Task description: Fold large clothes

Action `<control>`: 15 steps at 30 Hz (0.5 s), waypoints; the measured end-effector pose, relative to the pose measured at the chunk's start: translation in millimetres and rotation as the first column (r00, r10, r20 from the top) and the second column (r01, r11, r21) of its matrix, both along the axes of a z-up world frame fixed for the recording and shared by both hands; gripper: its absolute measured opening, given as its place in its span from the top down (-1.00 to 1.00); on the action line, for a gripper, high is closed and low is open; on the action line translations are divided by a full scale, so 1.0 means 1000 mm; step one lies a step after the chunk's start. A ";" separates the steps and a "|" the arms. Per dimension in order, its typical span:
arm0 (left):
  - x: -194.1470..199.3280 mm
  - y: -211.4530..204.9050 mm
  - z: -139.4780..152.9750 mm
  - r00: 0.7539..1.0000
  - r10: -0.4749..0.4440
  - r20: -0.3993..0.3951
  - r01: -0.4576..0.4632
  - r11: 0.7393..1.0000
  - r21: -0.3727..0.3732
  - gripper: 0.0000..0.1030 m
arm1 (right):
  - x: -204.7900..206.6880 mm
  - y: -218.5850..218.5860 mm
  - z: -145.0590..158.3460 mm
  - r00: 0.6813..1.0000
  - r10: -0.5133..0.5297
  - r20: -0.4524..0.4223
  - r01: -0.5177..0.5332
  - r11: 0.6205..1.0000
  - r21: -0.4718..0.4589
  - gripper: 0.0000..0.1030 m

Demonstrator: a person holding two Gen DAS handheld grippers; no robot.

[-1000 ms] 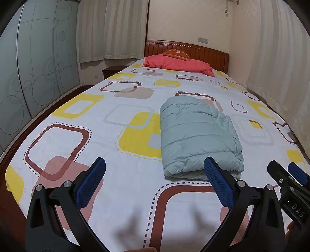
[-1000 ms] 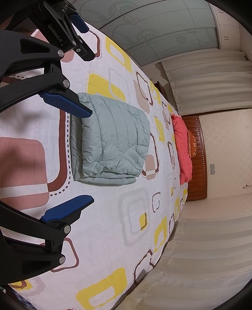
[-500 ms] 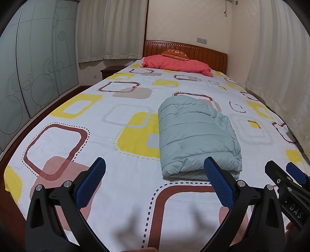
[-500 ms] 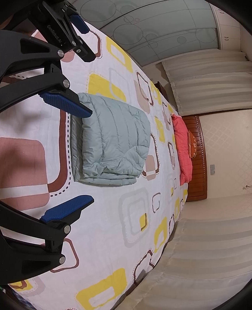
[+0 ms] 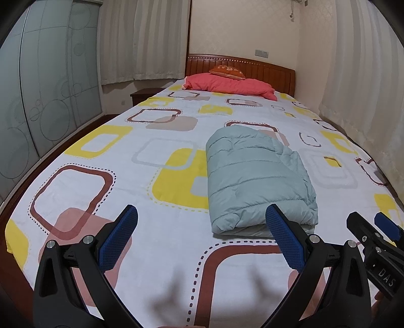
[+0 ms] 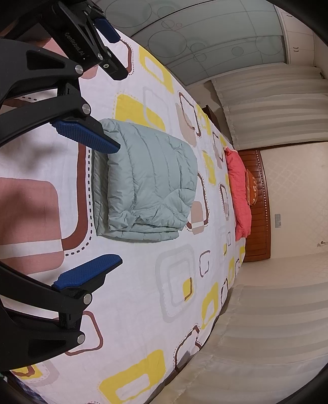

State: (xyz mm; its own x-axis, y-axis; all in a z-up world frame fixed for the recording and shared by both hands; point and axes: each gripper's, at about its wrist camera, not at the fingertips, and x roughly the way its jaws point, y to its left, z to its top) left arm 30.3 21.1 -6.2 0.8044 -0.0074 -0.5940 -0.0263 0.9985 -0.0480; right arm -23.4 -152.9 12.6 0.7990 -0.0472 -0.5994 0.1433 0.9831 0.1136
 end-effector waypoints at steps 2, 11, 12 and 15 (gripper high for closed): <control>0.004 0.000 0.000 1.000 0.000 0.000 0.000 1.000 -0.005 -0.96 | 0.001 -0.001 -0.002 1.000 -0.001 -0.003 0.001 1.000 -0.001 -0.57; 0.051 0.013 -0.017 1.000 -0.009 -0.029 0.009 1.000 0.013 -0.96 | 0.025 -0.042 -0.022 0.997 -0.066 -0.032 0.066 0.998 0.013 -0.57; 0.064 0.021 -0.027 0.998 0.010 -0.054 -0.009 1.000 0.029 -0.96 | 0.029 -0.052 -0.025 0.995 -0.091 -0.032 0.091 0.996 0.005 -0.61; 0.093 0.045 -0.054 0.991 0.076 -0.113 -0.070 0.996 0.057 -0.96 | 0.049 -0.093 -0.043 0.982 -0.179 -0.063 0.177 0.984 -0.036 -0.68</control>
